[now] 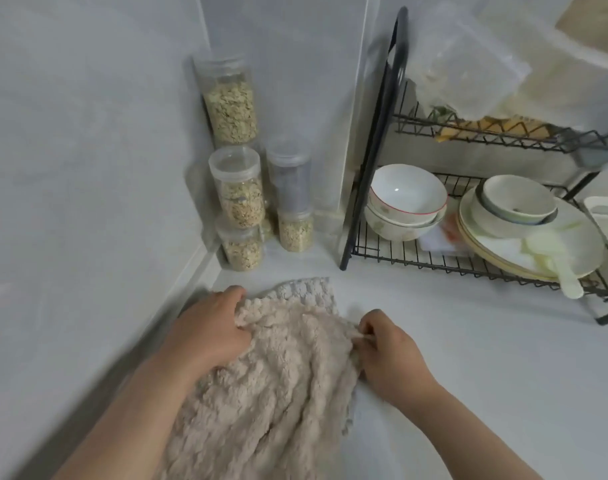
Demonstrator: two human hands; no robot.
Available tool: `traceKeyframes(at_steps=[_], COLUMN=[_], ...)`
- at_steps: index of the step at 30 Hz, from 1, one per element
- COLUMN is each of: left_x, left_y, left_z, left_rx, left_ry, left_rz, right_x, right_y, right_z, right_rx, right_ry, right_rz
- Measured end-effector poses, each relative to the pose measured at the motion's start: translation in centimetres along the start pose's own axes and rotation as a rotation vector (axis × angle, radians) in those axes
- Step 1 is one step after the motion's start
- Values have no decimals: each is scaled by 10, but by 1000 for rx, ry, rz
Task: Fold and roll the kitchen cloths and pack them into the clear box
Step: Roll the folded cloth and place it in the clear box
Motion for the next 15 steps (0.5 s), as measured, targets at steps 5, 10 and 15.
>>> traceKeyframes(at_steps=[5, 10, 15], left_x=[-1, 2, -9], left_y=[-9, -7, 20], left_z=[-1, 6, 28], left_rx=[-185, -452, -615], left_ry=[-78, -128, -96], left_rz=[-76, -166, -241], right_x=[-14, -16, -8], right_y=[2, 0, 19], right_z=[-4, -4, 9], right_rx=[-162, -281, -391], right_ry=[-159, -153, -202], right_rz=[94, 147, 117])
Point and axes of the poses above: each hand's wrist, its own y-axis away from the middle knuckle, its own z-axis out of the back of the hand, x = y × z, the point moved 3 cm from there along -y, towards the middle knuckle, and after that the axes turned 7 degrees about -z, right-handed, at the moved point
